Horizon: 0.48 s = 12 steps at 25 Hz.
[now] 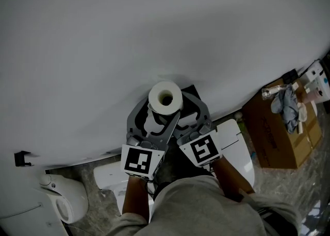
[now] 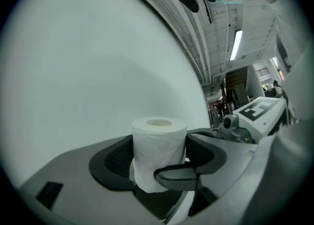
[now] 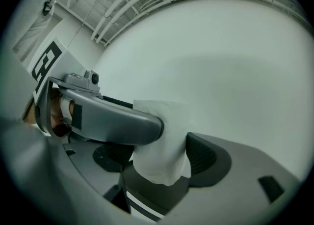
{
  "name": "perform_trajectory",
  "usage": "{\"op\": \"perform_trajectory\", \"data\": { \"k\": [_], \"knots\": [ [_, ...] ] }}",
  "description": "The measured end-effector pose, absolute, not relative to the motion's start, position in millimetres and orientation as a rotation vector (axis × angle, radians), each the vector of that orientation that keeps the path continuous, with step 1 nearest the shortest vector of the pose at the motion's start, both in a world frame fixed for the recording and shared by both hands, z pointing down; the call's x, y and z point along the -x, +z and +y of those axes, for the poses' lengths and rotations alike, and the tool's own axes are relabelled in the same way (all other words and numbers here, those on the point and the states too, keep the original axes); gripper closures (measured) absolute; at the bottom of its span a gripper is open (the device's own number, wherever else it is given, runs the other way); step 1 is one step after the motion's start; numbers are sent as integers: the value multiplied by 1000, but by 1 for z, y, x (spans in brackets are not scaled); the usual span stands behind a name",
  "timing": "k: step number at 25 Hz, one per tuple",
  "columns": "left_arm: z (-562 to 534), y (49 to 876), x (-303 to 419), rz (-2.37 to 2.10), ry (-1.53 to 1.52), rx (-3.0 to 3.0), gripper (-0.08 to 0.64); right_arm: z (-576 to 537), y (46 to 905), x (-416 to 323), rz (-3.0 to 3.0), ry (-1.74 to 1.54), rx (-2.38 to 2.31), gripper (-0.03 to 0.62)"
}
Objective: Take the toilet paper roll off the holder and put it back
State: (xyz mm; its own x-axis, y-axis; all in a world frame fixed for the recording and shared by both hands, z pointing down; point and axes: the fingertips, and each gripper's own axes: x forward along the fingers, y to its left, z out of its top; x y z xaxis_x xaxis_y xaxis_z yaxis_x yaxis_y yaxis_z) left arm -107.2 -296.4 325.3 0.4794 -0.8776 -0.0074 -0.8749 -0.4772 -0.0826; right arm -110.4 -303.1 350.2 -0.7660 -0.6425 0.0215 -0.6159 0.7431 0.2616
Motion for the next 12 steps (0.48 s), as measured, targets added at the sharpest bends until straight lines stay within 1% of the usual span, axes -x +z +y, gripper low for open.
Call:
{"op": "perform_trajectory", "data": {
  "k": [12],
  "knots": [
    [-315, 347, 118, 1652, -90, 2696, 224, -319, 374, 120, -2795, -223, -943, 256]
  ]
}}
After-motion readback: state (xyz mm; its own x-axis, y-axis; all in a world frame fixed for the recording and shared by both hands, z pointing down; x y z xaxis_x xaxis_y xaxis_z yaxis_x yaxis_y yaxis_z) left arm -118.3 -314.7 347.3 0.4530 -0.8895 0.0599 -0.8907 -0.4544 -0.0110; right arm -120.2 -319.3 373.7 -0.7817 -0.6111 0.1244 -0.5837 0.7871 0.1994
